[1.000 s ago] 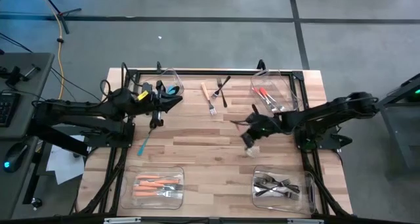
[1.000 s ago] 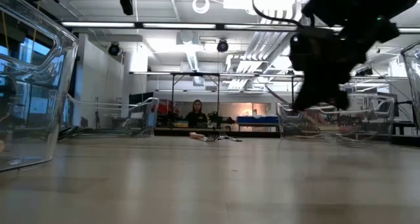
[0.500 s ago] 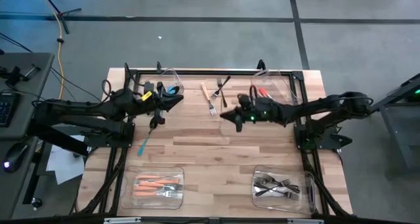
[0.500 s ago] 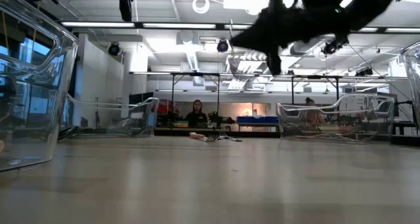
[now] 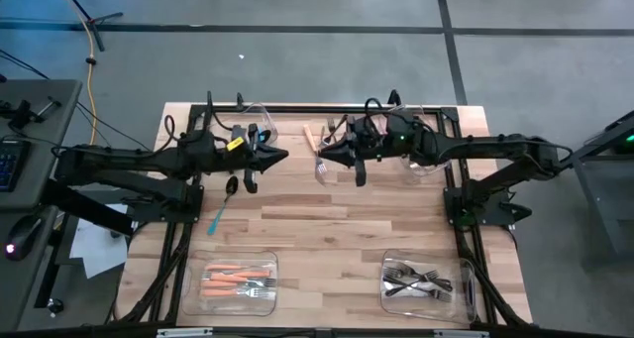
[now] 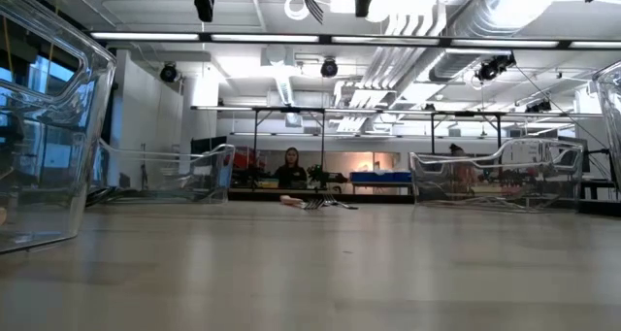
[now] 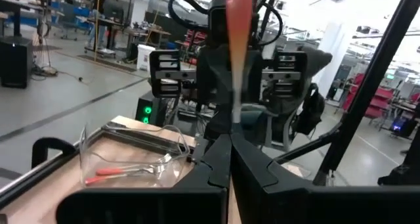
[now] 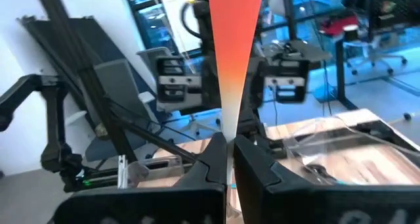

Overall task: Sort silverware by color (type)
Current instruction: Put the orange fork into the top right transparent bin

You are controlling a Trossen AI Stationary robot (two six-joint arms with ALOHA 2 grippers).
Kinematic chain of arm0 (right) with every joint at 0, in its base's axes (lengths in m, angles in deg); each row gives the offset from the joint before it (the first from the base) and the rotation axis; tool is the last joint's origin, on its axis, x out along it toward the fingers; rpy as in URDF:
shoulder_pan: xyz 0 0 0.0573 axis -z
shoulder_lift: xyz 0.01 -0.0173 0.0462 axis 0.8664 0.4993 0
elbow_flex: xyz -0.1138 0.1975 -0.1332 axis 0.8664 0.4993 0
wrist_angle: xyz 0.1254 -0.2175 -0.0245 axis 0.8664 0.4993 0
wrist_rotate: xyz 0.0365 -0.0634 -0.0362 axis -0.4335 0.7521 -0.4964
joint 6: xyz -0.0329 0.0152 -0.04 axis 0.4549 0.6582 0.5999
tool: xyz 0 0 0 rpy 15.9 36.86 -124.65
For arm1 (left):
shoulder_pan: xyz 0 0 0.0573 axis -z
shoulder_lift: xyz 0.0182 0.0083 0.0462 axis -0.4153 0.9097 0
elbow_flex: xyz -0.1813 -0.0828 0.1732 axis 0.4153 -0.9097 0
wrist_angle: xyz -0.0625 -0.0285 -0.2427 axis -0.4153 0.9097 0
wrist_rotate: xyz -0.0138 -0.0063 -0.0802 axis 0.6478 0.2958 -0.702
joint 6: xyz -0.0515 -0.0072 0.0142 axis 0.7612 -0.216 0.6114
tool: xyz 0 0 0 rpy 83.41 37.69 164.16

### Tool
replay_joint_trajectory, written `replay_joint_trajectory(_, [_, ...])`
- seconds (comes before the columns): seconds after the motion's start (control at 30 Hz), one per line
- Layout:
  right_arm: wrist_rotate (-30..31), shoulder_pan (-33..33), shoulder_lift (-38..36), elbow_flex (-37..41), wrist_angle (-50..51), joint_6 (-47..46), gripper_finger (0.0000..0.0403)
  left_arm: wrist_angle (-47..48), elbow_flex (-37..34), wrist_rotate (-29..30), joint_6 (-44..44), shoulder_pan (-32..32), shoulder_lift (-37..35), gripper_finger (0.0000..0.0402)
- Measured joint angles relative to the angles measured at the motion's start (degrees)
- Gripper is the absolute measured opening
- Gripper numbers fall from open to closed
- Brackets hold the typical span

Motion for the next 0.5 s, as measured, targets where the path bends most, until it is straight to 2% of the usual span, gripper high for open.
replay_joint_trajectory(0.5, [-0.9,-0.8,0.0,0.1,1.8,-0.3,0.0000,0.0,0.1,0.0,-0.3,0.0,0.1,0.0000])
